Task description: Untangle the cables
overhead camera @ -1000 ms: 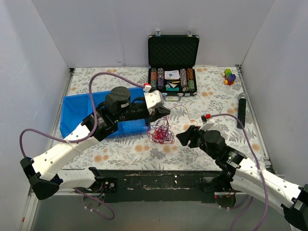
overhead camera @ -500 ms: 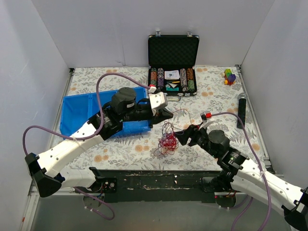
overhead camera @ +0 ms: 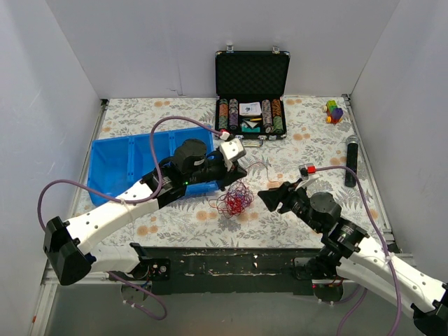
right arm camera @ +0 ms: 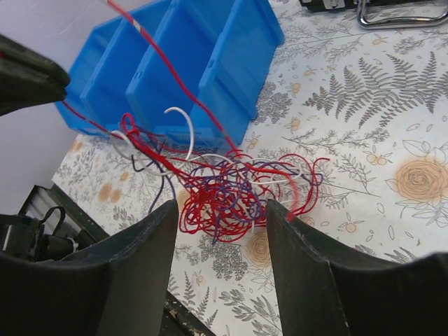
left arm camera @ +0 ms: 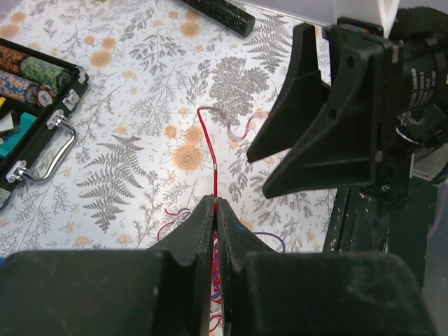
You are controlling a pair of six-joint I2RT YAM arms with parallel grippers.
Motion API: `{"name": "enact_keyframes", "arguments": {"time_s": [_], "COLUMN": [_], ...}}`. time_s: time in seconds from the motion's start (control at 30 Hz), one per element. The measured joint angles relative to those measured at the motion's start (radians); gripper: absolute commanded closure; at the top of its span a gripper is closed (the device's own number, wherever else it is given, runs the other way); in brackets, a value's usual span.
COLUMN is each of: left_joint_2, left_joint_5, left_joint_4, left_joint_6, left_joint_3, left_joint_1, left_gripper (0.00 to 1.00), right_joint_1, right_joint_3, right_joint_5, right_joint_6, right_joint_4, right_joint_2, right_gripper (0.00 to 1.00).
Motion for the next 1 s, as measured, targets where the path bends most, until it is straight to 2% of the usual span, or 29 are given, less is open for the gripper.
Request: {"name": "enact_keyframes", "arguments": {"time_s": [0.27, 0.47, 0.57, 0.73, 1.0], "left_joint_2": [0.014, 0.025, 0.059, 0.135, 0.251], "left_joint_5": [-0.042, -0.134, -0.193, -0.287, -0.359], "left_joint_4": [0.054, 0.087, 0.106, 0.124, 0.133], "left_joint_6": [-0.020, -0.044, -0.058, -0.085, -0.119], "left_joint_3": [0.000, 0.002, 0.018, 0.051, 0.137], "left_joint_1": [0.000, 0.000, 0.000, -0.009, -0.056], "left_gripper": [1.00, 1.00, 1.00, 1.00, 1.00], "right_joint_1": [0.002, 0.023, 0.045, 0.132, 0.272], "right_joint_3": [-0.013, -0.012, -0.009, 0.021, 0.103], "right_joint_5": [-0.105, -0.152, -0.149, -0.090, 0.085], "right_joint_6": [-0.015, -0.013, 0.003, 0.012, 0.011], "right_joint_4": [0.093, 0.150, 0.177, 0.181, 0.189], "right_joint_2": [0.048, 0.090, 0.086, 0.104, 0.270], "right_gripper": [0.41, 0.44, 0.42, 0.34, 0.30]}}
